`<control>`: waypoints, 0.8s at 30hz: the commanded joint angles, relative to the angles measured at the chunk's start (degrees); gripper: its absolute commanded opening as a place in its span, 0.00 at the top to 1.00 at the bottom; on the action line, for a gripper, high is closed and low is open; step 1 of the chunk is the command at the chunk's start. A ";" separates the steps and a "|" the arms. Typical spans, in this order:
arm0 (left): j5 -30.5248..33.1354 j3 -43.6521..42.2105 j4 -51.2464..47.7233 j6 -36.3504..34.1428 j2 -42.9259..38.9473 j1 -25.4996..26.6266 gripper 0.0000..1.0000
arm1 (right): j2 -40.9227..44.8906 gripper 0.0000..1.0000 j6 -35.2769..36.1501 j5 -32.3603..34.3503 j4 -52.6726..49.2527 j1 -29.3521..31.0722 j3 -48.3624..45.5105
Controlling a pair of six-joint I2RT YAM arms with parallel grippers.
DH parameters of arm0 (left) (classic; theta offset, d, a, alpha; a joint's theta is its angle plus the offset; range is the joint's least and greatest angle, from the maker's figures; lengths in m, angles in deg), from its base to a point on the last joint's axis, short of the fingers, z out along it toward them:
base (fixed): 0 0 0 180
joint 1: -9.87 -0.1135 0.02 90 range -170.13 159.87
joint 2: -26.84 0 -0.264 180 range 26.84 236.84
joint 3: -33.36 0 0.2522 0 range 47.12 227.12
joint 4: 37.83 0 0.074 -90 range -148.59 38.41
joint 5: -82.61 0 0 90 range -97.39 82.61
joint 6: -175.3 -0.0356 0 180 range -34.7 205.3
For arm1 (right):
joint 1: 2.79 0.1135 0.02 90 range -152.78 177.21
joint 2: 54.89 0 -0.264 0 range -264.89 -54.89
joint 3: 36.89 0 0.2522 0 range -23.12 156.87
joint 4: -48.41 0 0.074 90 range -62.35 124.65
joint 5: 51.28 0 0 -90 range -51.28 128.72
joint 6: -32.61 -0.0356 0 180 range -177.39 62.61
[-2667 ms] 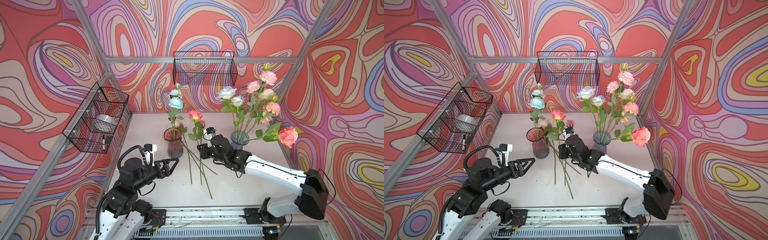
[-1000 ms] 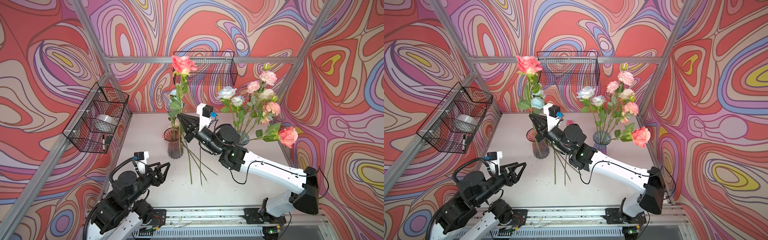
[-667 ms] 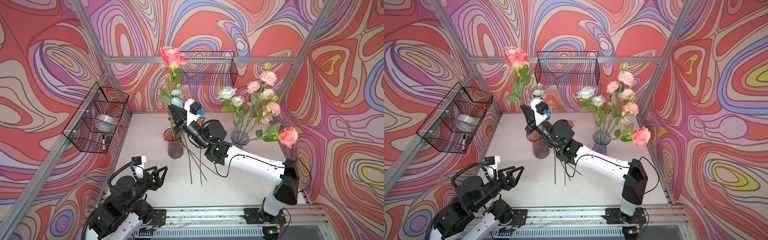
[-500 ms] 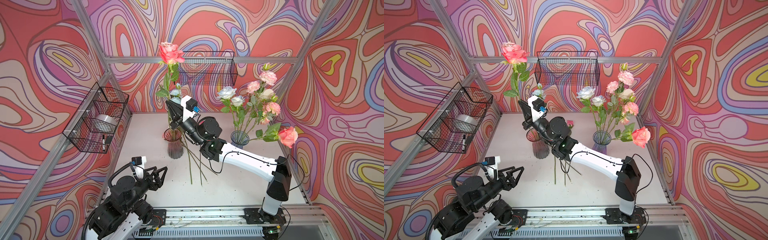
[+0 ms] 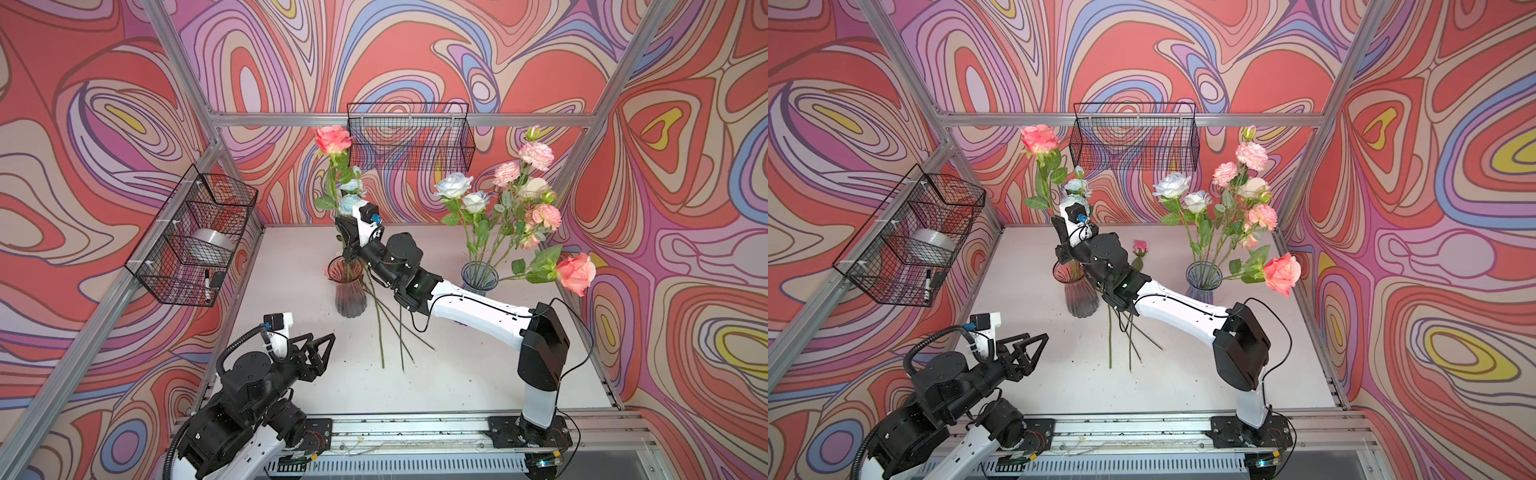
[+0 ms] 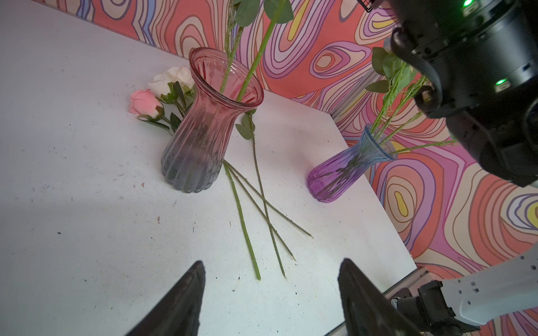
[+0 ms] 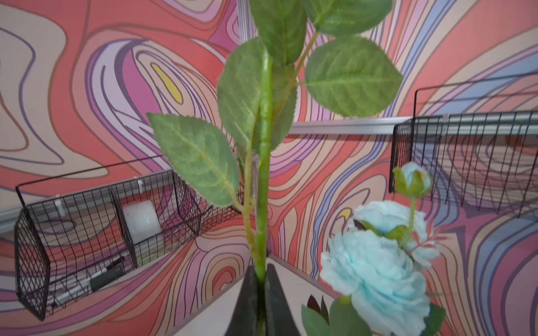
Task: Arrange the flowers into the vase
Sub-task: 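Lower the rose stem into the pink vase and open the right gripper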
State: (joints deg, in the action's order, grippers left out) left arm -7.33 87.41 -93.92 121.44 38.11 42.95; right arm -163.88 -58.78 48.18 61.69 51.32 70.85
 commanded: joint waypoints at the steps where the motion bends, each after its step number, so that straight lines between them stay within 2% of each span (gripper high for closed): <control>1: 0.37 -0.58 -1.35 0.50 -0.45 0.32 0.27 | -1.27 1.00 -1.97 2.56 -3.00 0.61 -2.19; 14: 0.76 -0.39 -1.71 0.28 0.24 0.32 0.25 | -0.69 0.79 -5.11 4.63 -2.88 1.22 -7.43; 24: 0.98 -0.31 -1.73 0.34 0.77 0.32 0.25 | 5.46 0.75 -4.85 5.75 -4.58 3.17 -10.55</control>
State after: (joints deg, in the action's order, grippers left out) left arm -7.11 87.20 -94.31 121.50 38.24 42.95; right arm -162.77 -63.20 52.74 57.37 53.59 61.60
